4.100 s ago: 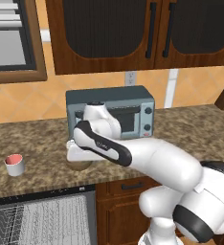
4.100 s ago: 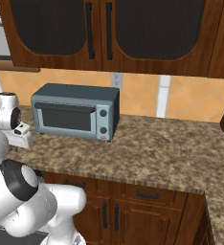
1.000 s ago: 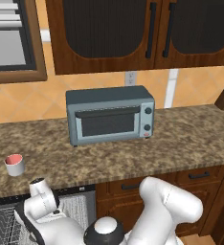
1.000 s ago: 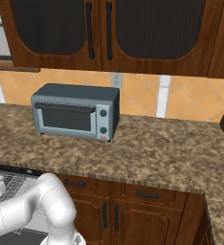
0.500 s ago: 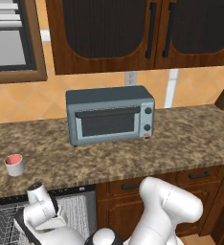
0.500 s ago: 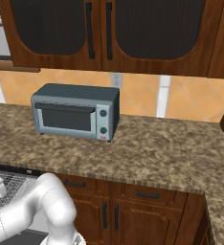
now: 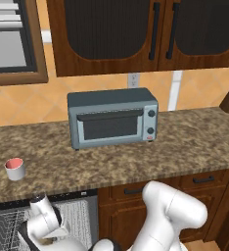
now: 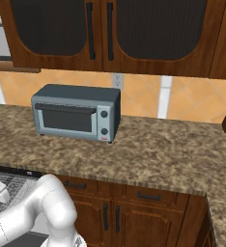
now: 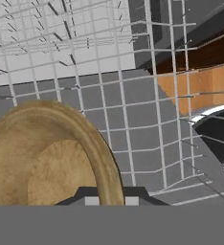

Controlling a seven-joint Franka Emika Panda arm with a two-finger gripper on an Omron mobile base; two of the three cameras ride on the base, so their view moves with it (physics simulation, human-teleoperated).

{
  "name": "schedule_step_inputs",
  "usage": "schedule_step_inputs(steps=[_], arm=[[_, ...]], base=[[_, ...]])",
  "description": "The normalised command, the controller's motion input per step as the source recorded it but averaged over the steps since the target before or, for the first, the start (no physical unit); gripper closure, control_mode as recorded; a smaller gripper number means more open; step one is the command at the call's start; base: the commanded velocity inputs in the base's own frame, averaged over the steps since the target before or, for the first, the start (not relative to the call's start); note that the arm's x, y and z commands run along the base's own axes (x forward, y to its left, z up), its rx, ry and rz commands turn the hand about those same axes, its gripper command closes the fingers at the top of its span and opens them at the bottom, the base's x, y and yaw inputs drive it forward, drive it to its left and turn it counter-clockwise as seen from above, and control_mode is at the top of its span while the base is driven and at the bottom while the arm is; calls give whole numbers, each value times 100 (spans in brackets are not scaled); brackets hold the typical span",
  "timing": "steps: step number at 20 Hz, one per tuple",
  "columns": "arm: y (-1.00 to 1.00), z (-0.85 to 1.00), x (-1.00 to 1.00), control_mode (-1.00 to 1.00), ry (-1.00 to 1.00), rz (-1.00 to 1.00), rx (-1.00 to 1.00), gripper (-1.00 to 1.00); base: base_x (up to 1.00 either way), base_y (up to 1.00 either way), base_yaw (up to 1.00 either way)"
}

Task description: Pick up the cup and bowl from the counter, place them in the dishwasher, and close the dishwasher door.

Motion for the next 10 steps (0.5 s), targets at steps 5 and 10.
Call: schedule_step_inputs(steps=[5, 10], arm=[[0, -47, 12, -100, 0, 0, 0, 100], [0, -33, 10, -100, 0, 0, 0, 100]], base=[[0, 0, 0], [0, 0, 0]])
